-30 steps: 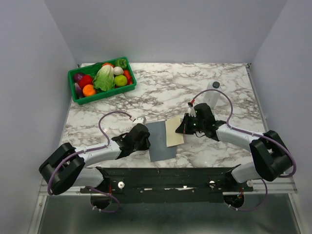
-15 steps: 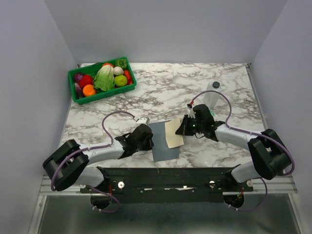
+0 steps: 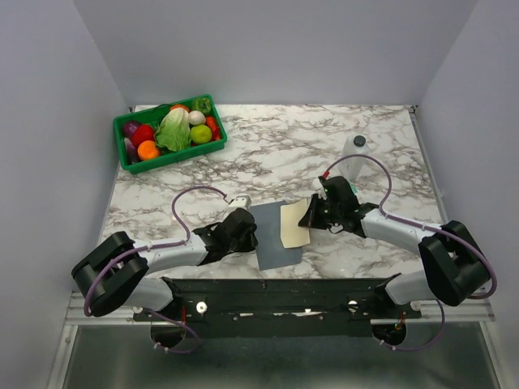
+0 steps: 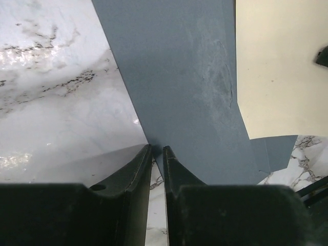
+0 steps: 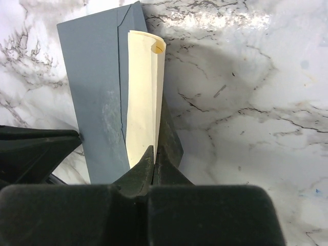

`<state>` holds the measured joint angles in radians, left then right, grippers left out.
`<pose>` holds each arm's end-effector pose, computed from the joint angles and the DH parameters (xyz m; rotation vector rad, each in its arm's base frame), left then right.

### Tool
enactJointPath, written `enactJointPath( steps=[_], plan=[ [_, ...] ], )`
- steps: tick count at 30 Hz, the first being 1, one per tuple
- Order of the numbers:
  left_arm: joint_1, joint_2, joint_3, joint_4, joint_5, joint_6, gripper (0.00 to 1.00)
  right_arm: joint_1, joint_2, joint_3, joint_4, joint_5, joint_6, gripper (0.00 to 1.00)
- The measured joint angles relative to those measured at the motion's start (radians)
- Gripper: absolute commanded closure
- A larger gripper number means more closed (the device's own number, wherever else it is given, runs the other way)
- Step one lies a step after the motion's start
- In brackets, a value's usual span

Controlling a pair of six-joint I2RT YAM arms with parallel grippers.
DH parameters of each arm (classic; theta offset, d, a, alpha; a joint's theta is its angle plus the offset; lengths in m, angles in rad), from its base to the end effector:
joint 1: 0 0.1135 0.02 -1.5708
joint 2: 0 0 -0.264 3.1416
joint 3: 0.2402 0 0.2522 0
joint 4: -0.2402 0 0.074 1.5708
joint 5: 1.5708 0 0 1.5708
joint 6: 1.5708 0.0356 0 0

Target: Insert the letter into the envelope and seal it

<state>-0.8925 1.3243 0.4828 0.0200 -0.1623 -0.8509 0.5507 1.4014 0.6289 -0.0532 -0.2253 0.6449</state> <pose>0.1537 -0.1816 0.1469 -0.0276 2.4726 -0.6145 0.2229 0.1462 0.1658 0.0074 2.5354 0.7940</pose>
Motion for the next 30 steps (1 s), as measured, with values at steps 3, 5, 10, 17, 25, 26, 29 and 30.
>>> enactJointPath(
  steps=[3, 5, 10, 17, 25, 26, 29, 30],
  plan=[
    [-0.012, 0.001, 0.0, 0.0, -0.001, -0.007, 0.77, 0.0, -0.003, 0.0, -0.014, 0.01, 0.011, 0.99],
    [-0.018, 0.003, 0.0, 0.001, -0.002, -0.011, 0.77, 0.0, -0.003, 0.0, -0.025, 0.012, 0.013, 0.99],
    [-0.028, 0.016, 0.012, 0.001, -0.003, -0.015, 0.77, 0.0, -0.003, 0.0, -0.034, 0.002, 0.009, 0.99],
    [-0.033, 0.033, 0.026, 0.001, -0.004, -0.018, 0.77, 0.0, 0.0, 0.0, -0.04, -0.04, 0.001, 0.99],
    [-0.036, 0.041, 0.031, 0.004, -0.005, -0.022, 0.78, 0.0, 0.005, 0.0, -0.074, -0.05, 0.001, 0.99],
    [-0.037, 0.042, 0.031, 0.005, -0.006, -0.023, 0.78, 0.0, 0.007, 0.0, -0.078, -0.05, 0.001, 0.99],
    [-0.04, 0.047, 0.032, 0.011, -0.006, -0.026, 0.78, 0.0, 0.018, 0.005, -0.089, -0.054, -0.003, 0.99],
    [-0.039, 0.048, 0.033, 0.013, -0.006, -0.027, 0.78, 0.0, 0.022, 0.007, -0.091, -0.058, -0.008, 0.99]
  ],
)
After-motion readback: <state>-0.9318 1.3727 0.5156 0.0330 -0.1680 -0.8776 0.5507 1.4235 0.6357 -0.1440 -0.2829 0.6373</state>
